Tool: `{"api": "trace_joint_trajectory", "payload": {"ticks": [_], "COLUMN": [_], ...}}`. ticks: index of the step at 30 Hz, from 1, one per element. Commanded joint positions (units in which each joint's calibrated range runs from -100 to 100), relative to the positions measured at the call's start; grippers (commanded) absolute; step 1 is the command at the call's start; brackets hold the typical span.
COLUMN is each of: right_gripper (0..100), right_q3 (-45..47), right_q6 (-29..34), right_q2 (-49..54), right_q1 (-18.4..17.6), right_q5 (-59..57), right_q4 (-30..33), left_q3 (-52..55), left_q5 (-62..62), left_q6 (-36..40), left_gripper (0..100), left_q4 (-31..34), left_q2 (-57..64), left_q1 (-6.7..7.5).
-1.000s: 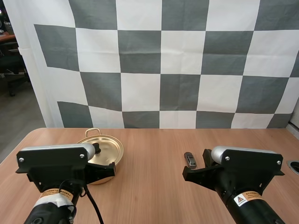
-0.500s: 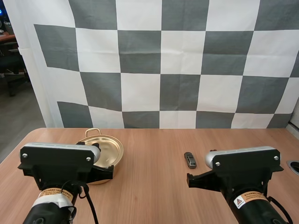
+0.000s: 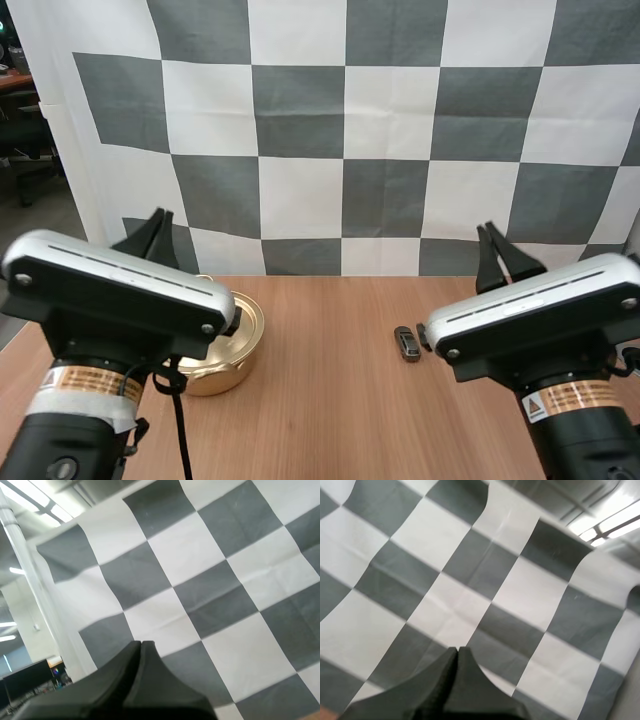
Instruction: Open the pot, put the car inside, and close it
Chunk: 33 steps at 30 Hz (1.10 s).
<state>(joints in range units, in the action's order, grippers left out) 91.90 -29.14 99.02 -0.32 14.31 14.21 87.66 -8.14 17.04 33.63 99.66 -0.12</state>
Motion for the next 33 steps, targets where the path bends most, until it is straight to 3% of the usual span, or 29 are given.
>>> {"api": "trace_joint_trajectory", "payload": {"ticks": [1, 7, 12, 15, 22, 33], "right_gripper": [0, 0, 0, 0, 0, 0], "right_q3": [-20.06, -46.90, -56.92, -56.92, -56.63, -56.63], "right_q6": [-0.02, -0.02, -0.02, -0.02, 0.07, 0.07], "right_q2": [-6.42, -27.63, -41.04, -45.06, -47.65, -47.53], "right_q1": [0.04, 0.04, 0.04, 0.04, 0.04, 0.04], "right_q5": [-24.25, -64.85, -88.20, -93.08, -97.54, -100.25], "right_q4": [-16.43, -19.06, -19.06, -19.06, -19.06, -19.06], "left_q3": [-19.14, -44.41, -58.86, -62.00, -60.56, -59.86], "left_q5": [21.81, 54.76, 82.44, 91.10, 108.14, 108.14], "left_q6": [0.02, 0.02, -2.02, -4.67, -17.82, -17.86], "left_gripper": [0, 0, 0, 0, 0, 0], "left_q4": [-11.96, -16.99, -17.28, -19.90, -34.40, -34.43], "left_q2": [-4.42, -21.83, -34.29, -40.00, -50.77, -56.37], "left_q1": [-0.02, -0.02, -0.02, -0.02, -0.02, -0.02]}}
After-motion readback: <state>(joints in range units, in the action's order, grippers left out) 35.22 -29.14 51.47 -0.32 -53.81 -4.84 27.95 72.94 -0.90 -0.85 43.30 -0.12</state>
